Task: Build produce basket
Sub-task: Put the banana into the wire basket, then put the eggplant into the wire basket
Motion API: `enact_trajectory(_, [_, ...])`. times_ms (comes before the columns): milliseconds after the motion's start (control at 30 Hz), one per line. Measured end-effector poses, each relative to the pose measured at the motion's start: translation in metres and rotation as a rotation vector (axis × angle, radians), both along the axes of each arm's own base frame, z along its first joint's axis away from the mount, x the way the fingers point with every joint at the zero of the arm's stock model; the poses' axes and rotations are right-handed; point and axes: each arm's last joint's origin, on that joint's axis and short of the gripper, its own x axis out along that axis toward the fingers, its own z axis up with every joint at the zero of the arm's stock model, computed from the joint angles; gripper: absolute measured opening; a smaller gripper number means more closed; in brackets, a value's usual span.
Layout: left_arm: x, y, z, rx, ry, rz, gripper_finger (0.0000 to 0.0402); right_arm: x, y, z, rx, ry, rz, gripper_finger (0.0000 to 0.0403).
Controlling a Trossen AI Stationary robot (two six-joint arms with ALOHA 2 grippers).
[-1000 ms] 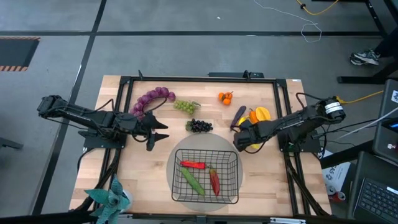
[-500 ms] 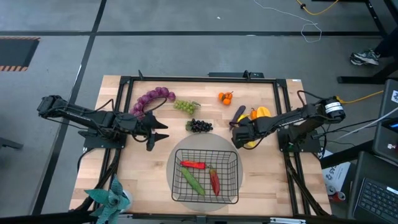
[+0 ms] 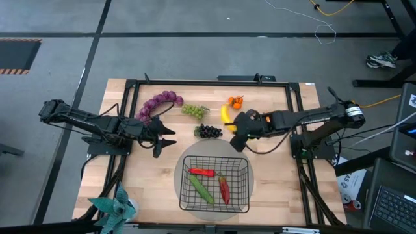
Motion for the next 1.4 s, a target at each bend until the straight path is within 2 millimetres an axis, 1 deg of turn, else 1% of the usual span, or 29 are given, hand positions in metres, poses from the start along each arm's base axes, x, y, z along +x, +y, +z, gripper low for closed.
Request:
enact_trajectory(100, [0.0, 0.0, 0.0, 0.0, 0.0, 0.0, 0.021, 0.012, 0.01, 0.016, 0.019, -0.115, 0.219, 0.0114])
enact_trajectory(200, [0.0, 0.0, 0.0, 0.002, 0.0, -0.001, 0.021, 0.02, 0.022, 0.022, 0.091, -0.215, 0.427, 0.0114])
enact_trajectory(333, [0.0, 0.0, 0.0, 0.001, 0.0, -0.001, 0.021, 0.024, 0.037, 0.019, 0.196, -0.231, 0.612, 0.0119])
enact_trajectory(400, [0.0, 0.0, 0.0, 0.001, 0.0, 0.0, 0.021, 0.024, 0.044, 0.016, 0.218, -0.217, 0.674, 0.0136])
enact_trajectory(500, [0.0, 0.0, 0.0, 0.001, 0.0, 0.0, 0.021, 0.027, 0.054, 0.011, 0.18, -0.214, 0.721, 0.017])
enact_trajectory(600, [0.0, 0.0, 0.0, 0.001, 0.0, 0.0, 0.021, 0.032, 0.061, 0.005, 0.185, -0.214, 0.713, 0.0206])
enact_trajectory(733, [0.0, 0.0, 0.0, 0.001, 0.0, 0.0, 0.021, 0.035, 0.062, 0.001, 0.219, -0.207, 0.68, 0.025])
enact_trajectory(833, [0.0, 0.0, 0.0, 0.001, 0.001, 0.0, 0.021, 0.035, 0.062, 0.001, 0.219, -0.204, 0.666, 0.027])
enact_trajectory(1000, [0.0, 0.0, 0.0, 0.0, 0.0, 0.0, 0.021, 0.036, 0.051, 0.002, 0.196, -0.196, 0.586, 0.0272])
enact_trajectory(1067, [0.0, 0.0, 0.0, 0.001, 0.001, 0.0, 0.021, 0.034, 0.045, 0.004, 0.194, -0.146, 0.565, 0.0269])
enact_trajectory(1133, [0.0, 0.0, 0.0, 0.001, 0.001, 0.0, 0.021, 0.032, 0.037, 0.011, 0.198, -0.087, 0.534, 0.0266])
enact_trajectory(1200, [0.0, 0.0, 0.0, 0.001, 0.001, 0.0, 0.021, 0.027, 0.028, 0.019, 0.197, -0.013, 0.462, 0.0263])
enact_trajectory(1300, [0.0, 0.0, 0.0, 0.001, 0.001, 0.0, 0.021, 0.019, 0.016, 0.032, 0.097, 0.085, 0.314, 0.026])
enact_trajectory(1400, [0.0, 0.0, 0.0, 0.001, 0.001, 0.0, 0.021, 0.005, 0.006, 0.042, -0.046, 0.214, 0.159, 0.0259])
